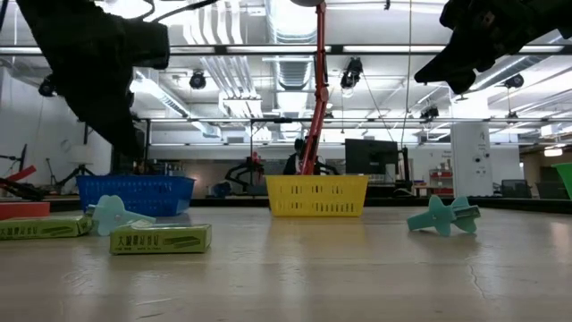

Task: Pick and place Stapler, Stapler remover, tape
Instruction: Put the left light blue staple remover into the blue bin

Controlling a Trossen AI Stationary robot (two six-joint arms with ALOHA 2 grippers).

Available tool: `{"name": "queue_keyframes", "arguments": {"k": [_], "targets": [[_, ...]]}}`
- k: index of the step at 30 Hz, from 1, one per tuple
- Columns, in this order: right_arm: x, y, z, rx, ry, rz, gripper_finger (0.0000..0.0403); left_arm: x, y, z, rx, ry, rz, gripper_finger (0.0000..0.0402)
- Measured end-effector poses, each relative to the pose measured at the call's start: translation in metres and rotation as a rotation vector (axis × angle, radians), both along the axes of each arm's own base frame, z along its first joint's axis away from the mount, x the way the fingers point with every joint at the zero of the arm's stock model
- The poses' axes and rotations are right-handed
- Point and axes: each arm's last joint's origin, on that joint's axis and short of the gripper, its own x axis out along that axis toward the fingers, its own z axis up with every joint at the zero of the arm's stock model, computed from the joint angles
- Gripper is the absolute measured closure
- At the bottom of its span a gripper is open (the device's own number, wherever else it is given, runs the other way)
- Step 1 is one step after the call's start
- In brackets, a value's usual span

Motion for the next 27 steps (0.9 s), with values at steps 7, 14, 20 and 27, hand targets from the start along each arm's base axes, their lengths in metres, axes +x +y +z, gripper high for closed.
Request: {"name": "queue_keyframes", "arguments": {"k": [7, 14, 20, 27], "targets": [[0.0, 0.0, 0.0, 0.0, 0.0, 0.0, 0.0385, 0.004, -0.003, -0.012, 0.001, 0.053, -0.002, 0.0259], [0.0, 0.0, 0.0, 0.0, 0.0, 0.0, 0.0385, 0.007, -0.005, -0.021, 0.006, 0.087, 0.006, 0.0259], [0.0, 0.0, 0.0, 0.001, 0.0, 0.0, 0.0385, 0.009, -0.008, -0.032, -0.031, 0.145, 0.005, 0.0259], [0.0, 0.0, 0.0, 0.0, 0.0, 0.0, 0.0385, 0.012, -0.009, -0.04, -0.033, 0.174, 0.003, 0.0259]]}}
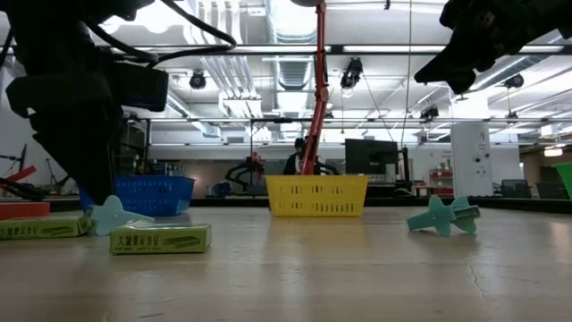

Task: Pick and place Stapler, Stapler remover, tape
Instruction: Put the left light blue staple remover into the blue bin

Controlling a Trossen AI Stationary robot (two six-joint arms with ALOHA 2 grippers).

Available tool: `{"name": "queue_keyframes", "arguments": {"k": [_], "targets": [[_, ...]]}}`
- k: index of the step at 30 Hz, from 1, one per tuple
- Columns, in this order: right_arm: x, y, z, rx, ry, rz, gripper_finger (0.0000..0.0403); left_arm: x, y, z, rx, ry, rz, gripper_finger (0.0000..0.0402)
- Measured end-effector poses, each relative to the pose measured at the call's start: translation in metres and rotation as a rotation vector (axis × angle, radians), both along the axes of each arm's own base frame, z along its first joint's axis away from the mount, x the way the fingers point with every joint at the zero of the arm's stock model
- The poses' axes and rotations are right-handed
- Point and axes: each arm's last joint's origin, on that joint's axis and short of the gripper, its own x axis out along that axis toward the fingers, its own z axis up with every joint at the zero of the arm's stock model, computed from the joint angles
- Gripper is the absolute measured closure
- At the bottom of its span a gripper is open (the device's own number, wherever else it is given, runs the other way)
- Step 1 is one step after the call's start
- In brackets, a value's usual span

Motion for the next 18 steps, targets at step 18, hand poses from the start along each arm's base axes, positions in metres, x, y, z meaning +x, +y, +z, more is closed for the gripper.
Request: {"name": "queue_keyframes", "arguments": {"k": [18], "targets": [[0.0, 0.0, 0.0, 0.0, 0.0, 0.0, 0.0385, 0.0022, -0.0006, 0.0011, 0.018, -0.02, -0.061, 0.0392]]}}
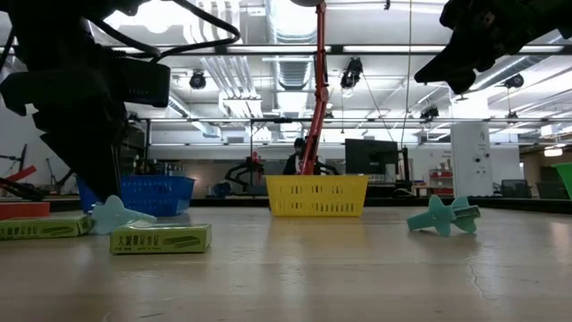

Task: Pick and place Stapler, Stapler remover, tape
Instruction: Put the left light blue staple remover into the blue bin

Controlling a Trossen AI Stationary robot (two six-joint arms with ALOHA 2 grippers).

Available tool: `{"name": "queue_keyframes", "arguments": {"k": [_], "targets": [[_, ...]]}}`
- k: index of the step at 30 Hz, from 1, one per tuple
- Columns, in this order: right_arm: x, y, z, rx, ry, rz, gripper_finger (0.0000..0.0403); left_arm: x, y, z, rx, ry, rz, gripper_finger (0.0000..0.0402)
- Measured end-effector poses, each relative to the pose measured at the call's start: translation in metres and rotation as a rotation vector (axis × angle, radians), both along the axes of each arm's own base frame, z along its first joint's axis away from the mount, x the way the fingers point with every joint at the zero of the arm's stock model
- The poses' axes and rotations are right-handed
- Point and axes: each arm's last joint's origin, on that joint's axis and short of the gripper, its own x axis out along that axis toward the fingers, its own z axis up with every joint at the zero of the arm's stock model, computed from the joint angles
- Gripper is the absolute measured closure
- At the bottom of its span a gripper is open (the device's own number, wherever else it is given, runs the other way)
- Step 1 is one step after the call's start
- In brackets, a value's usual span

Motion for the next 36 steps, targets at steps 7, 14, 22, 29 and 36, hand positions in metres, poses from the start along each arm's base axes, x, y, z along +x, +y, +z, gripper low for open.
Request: {"name": "queue_keyframes", "arguments": {"k": [7, 14, 22, 29, 36], "targets": [[0.0, 0.0, 0.0, 0.0, 0.0, 0.0, 0.0385, -0.001, 0.002, 0.005, 0.05, -0.017, -0.059, 0.0396], [0.0, 0.0, 0.0, 0.0, 0.0, 0.0, 0.0385, -0.005, 0.011, 0.033, 0.121, -0.078, -0.077, 0.0397], [0.0, 0.0, 0.0, 0.0, 0.0, 0.0, 0.0385, -0.033, 0.033, 0.07, 0.334, -0.07, -0.014, 0.0395], [0.0, 0.0, 0.0, 0.001, 0.0, -0.001, 0.0385, -0.052, 0.058, 0.078, 0.441, -0.046, 0.14, 0.0398], [0.0, 0.0, 0.0, 0.002, 0.0, -0.001, 0.0385, -0.054, 0.079, 0.064, 0.435, 0.024, 0.27, 0.0393]]}}
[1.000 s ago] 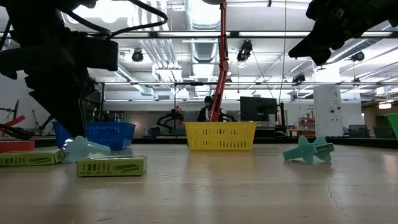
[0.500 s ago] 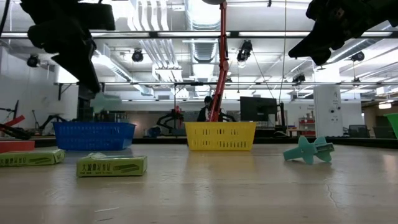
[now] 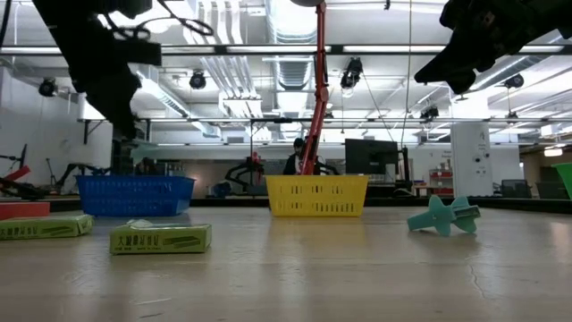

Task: Pick and place Stapler, Stapler remover, tape
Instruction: Put the left light blue staple remover into the blue bin, then put the bottom green stapler box into the yellow bin

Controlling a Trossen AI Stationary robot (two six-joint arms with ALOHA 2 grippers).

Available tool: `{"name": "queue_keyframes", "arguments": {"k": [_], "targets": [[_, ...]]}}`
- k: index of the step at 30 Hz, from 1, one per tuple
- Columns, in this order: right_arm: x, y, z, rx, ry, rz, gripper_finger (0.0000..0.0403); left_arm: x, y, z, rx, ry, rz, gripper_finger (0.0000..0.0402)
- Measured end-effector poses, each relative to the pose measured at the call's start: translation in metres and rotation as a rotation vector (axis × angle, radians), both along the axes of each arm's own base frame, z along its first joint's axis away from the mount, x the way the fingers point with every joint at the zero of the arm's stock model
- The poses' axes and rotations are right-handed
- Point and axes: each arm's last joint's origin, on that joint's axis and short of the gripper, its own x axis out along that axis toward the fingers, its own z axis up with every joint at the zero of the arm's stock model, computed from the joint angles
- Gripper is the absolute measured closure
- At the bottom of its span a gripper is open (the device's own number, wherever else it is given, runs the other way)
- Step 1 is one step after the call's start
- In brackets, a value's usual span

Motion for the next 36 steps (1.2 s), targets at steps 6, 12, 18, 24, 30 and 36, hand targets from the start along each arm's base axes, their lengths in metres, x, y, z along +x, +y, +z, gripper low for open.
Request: {"name": "queue_keyframes", "arguments": {"k": [6, 12, 18, 24, 30, 36], "targets": [[0.0, 0.0, 0.0, -0.002, 0.0, 0.001, 0.0385, 0.0, 0.011, -0.011, -0.013, 0.037, 0.071, 0.039], [0.0, 0.0, 0.0, -0.002, 0.001, 0.001, 0.0385, 0.0, 0.012, -0.013, -0.027, 0.017, 0.108, 0.0371], [0.0, 0.0, 0.0, -0.002, 0.0, 0.001, 0.0385, 0.0, 0.011, -0.013, -0.054, 0.019, 0.109, 0.0351], [0.0, 0.0, 0.0, -0.001, 0.001, 0.001, 0.0385, 0.001, 0.011, -0.012, -0.054, 0.015, 0.098, 0.0338], [0.0, 0.0, 0.0, 0.0, 0.0, 0.0, 0.0385, 0.004, 0.011, 0.005, -0.056, -0.058, 0.084, 0.0335], [0.0, 0.0, 0.0, 0.0, 0.0, 0.0, 0.0385, 0.006, 0.009, 0.025, -0.074, -0.195, 0.07, 0.0335]]}}
